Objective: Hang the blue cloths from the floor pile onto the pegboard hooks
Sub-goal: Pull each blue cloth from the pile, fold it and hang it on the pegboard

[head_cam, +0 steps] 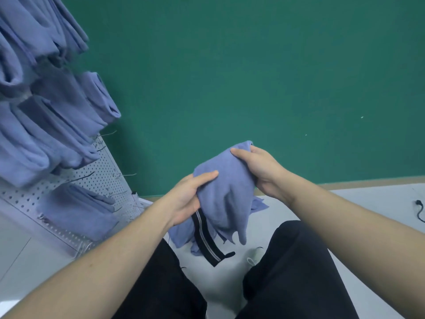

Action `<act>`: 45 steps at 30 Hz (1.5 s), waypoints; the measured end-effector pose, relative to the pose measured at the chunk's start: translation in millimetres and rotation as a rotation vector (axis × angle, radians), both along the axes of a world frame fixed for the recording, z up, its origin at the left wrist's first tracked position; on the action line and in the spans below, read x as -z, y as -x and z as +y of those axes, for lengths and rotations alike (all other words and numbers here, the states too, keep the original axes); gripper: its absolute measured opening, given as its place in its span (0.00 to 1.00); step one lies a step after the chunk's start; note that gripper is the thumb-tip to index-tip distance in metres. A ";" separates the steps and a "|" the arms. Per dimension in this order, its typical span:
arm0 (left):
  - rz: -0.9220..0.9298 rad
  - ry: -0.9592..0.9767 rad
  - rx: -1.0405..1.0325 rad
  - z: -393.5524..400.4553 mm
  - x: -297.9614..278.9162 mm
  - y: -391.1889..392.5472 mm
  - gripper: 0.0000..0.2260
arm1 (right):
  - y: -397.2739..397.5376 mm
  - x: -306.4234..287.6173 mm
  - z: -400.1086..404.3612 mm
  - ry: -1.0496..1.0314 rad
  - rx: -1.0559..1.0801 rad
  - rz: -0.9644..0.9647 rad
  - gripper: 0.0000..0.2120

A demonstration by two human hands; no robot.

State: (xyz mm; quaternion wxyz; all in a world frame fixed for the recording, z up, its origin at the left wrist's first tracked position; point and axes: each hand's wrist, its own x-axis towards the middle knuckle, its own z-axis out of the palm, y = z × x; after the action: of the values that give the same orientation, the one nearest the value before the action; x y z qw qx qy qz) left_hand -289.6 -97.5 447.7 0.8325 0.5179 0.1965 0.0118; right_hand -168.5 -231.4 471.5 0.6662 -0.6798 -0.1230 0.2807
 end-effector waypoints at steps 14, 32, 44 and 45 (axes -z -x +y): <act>0.022 -0.160 -0.271 -1.7 -9.2 -17.3 0.06 | 21.8 33.7 -34.2 -0.028 -0.151 0.093 0.10; 0.129 -0.142 -0.156 -10.8 10.7 -9.1 0.02 | 3.9 8.4 -37.1 0.010 0.099 -0.123 0.09; 0.122 -0.450 -0.273 0.3 -14.5 -17.6 0.08 | -5.0 -4.3 -47.1 0.182 -0.038 -0.070 0.10; 0.140 -0.450 -0.276 0.8 -15.1 -18.3 0.08 | -7.5 -2.9 -46.8 0.186 0.000 -0.085 0.16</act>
State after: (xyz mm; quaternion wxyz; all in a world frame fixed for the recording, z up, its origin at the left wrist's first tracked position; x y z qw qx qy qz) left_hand -271.2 -96.7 462.7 0.6714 0.6578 0.3146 0.1328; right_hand -161.0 -278.2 474.4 0.5944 -0.7500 -0.1247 0.2620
